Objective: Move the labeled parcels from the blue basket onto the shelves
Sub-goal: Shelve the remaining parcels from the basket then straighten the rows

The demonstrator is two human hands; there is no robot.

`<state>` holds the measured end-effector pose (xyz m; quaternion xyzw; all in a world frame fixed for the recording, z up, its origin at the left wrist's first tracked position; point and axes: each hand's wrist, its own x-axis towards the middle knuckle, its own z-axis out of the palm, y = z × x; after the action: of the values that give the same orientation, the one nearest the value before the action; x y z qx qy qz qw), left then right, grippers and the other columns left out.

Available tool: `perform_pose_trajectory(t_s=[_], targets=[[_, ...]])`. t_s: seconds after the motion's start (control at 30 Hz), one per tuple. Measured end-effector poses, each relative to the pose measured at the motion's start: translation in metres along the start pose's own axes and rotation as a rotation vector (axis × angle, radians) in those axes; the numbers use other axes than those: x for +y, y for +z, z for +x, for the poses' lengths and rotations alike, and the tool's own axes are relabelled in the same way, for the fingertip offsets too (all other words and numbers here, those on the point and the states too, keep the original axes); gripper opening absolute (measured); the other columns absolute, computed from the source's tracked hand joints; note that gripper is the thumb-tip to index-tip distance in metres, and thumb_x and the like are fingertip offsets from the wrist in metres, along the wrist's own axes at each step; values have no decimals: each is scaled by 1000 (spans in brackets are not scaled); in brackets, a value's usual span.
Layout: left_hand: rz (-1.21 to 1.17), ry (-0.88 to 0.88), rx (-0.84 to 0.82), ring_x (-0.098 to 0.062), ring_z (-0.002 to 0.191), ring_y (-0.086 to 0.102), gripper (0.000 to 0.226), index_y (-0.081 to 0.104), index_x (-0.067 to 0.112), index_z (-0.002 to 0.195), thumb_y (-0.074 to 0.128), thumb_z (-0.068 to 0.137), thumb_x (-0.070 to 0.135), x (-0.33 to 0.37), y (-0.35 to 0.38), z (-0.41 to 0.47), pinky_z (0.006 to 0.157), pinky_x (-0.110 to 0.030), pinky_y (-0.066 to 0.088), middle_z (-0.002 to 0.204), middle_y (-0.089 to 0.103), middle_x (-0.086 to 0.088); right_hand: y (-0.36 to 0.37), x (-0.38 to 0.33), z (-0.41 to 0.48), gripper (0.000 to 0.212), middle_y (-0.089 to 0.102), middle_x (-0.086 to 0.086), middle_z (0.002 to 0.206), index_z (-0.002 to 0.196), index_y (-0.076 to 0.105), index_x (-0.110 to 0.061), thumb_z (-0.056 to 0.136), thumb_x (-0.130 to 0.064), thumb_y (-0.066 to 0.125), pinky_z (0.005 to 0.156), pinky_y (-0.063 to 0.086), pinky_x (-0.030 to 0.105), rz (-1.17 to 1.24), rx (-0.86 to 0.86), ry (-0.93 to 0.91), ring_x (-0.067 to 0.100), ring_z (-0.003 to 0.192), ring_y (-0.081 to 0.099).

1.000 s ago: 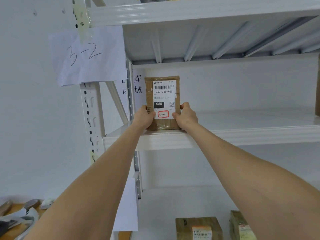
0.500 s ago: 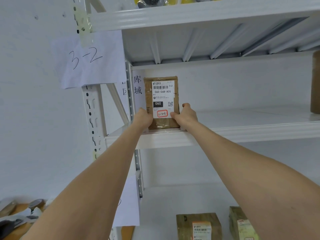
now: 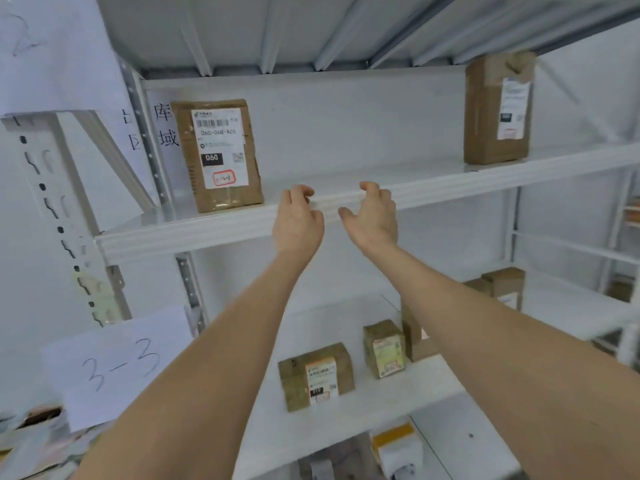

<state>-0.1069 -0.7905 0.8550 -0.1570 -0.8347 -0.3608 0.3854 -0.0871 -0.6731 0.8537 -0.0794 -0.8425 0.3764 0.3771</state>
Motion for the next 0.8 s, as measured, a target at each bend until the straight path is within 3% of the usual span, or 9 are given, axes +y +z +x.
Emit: perform_pose_trajectory(t_s=[0.3, 0.5, 0.8], targets=[[-79, -17, -448, -25, 104, 58, 34, 50, 16, 122, 47, 89, 9, 84, 143, -98, 87, -37, 48, 126, 47, -7, -91, 166, -51, 55, 38, 8, 139, 139, 37, -19, 90, -30, 59, 102, 35, 37, -161, -15, 296, 26, 129, 34], [-162, -20, -636, -27, 107, 55, 34, 50, 13, 122, 46, 88, 7, 162, 246, -168, 91, -38, 47, 125, 48, -9, -159, 286, -65, 49, 41, 8, 134, 132, 43, -18, 88, -31, 60, 97, 38, 36, -227, -13, 472, 27, 125, 36], [-174, -93, -869, -23, 102, 57, 33, 51, 13, 119, 47, 88, 5, 272, 402, -275, 87, -35, 47, 122, 51, -7, -259, 482, -82, 52, 39, 7, 140, 137, 40, -19, 90, -27, 59, 104, 39, 37, -251, -125, 662, 24, 129, 37]])
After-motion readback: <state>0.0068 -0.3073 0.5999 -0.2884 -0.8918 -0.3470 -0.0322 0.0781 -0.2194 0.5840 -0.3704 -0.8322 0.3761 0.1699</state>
